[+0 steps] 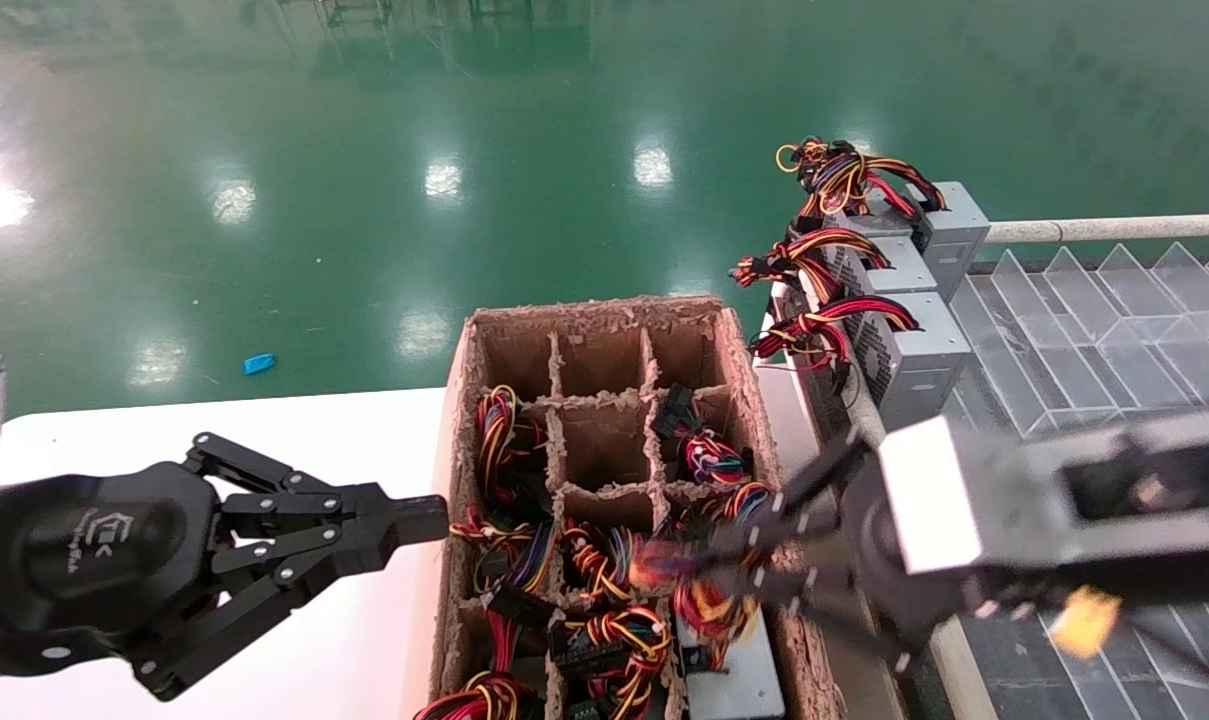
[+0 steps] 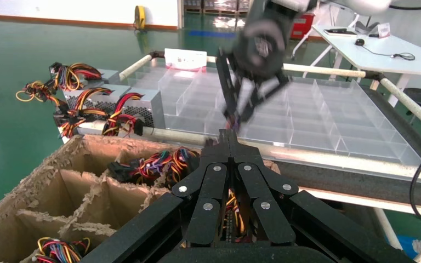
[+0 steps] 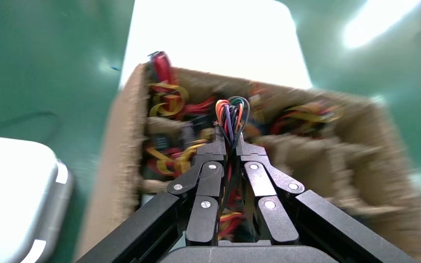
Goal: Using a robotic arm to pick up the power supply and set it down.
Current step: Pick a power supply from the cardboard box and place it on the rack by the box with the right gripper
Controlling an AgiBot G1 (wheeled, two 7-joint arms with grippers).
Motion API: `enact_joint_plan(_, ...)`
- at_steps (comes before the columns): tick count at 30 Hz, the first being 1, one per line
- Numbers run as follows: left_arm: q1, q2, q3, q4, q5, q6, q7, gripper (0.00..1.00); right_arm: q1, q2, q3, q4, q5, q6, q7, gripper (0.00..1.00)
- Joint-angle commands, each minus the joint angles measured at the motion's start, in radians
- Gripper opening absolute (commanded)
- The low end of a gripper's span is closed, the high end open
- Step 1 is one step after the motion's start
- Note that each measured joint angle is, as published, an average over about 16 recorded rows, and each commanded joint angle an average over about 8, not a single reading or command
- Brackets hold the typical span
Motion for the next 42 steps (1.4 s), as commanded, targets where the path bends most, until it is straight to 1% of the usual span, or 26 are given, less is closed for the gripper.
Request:
enact_joint_plan(1, 0.0, 0.0, 0.0, 0.0, 0.0, 0.0, 0.0, 0.0, 0.038, 0.002, 0.013, 0.002, 0.002, -0.011, -0.021, 0.0)
enact_joint_plan(10, 0.0, 0.0, 0.0, 0.0, 0.0, 0.0, 0.0, 0.0, 0.266, 0.026, 0.066, 0.003, -0.05, 0.001, -0.061, 0.0)
enact_joint_plan(15, 0.0, 0.0, 0.0, 0.0, 0.0, 0.0, 0.0, 0.0, 0.359, 0.039, 0.082, 0.002, -0.111, 0.012, -0.102, 0.0)
enact_joint_plan(19, 0.0, 0.0, 0.0, 0.0, 0.0, 0.0, 0.0, 0.0, 0.411, 0.043, 0.081, -0.001, -0.181, 0.027, -0.127, 0.0)
enact_joint_plan(24, 0.0, 0.0, 0.0, 0.0, 0.0, 0.0, 0.0, 0.0, 0.447, 0.058, 0.079, -0.005, -0.274, 0.064, -0.15, 0.0)
enact_joint_plan(28, 0.0, 0.0, 0.0, 0.0, 0.0, 0.0, 0.0, 0.0, 0.463, 0.086, 0.079, -0.007, -0.357, 0.1, -0.166, 0.0)
enact_joint_plan(34, 0.0, 0.0, 0.0, 0.0, 0.0, 0.0, 0.0, 0.0, 0.477, 0.141, 0.074, -0.007, -0.467, 0.13, -0.142, 0.0)
enact_joint_plan(38, 0.0, 0.0, 0.0, 0.0, 0.0, 0.0, 0.0, 0.0, 0.465, 0.175, 0.062, -0.008, -0.524, 0.136, -0.114, 0.0)
enact_joint_plan(42, 0.0, 0.0, 0.0, 0.0, 0.0, 0.0, 0.0, 0.0, 0.426, 0.207, 0.042, -0.011, -0.586, 0.159, -0.097, 0.0)
